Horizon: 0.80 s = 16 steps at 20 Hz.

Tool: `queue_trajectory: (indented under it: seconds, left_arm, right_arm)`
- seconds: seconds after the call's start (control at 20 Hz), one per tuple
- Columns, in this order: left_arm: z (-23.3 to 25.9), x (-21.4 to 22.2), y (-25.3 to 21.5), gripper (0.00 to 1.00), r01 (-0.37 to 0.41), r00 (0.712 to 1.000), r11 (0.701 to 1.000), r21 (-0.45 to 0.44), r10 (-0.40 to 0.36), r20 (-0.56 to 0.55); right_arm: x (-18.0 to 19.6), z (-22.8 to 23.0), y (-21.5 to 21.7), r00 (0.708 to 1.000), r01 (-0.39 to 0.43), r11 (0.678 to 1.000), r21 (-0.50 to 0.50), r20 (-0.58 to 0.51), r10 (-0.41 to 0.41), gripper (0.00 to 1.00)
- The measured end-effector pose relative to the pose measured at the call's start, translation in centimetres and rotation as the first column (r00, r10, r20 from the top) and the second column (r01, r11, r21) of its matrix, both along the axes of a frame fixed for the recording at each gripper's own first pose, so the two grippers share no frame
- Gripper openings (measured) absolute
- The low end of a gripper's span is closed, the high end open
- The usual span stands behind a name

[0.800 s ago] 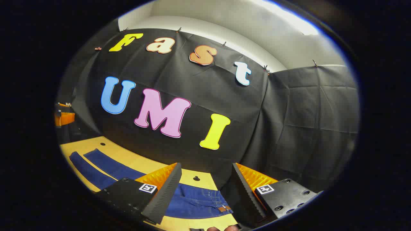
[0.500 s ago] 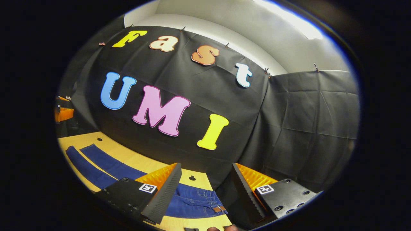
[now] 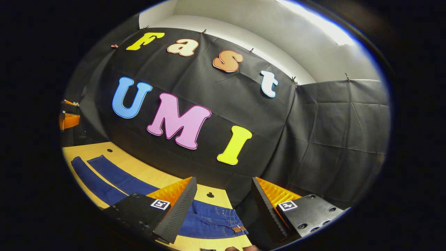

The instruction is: Grasp the waist and the cuffs of the jeans and fold them to make the two legs overlap; first hold the waist and fold one-third of the jeans toward the cuffs, then hold the cuffs and fold the remaining one-third in the same direction to finish folding.

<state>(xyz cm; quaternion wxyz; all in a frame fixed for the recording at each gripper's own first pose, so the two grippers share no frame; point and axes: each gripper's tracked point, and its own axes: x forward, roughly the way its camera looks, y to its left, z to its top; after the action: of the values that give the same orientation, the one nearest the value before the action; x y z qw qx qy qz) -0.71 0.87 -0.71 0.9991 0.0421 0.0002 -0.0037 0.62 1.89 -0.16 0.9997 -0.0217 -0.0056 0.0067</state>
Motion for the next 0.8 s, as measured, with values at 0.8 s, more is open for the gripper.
queue_trajectory:
  seconds: [0.8]
  left_arm:
    - [-15.3, -1.4, 4.6, 0.97, 0.363, 0.911, 0.837, 0.41, -0.225, -0.347]
  right_arm:
    - [0.4, -10.4, 3.8, 0.97, -0.242, 0.9, -0.364, -0.119, 0.213, 0.96]
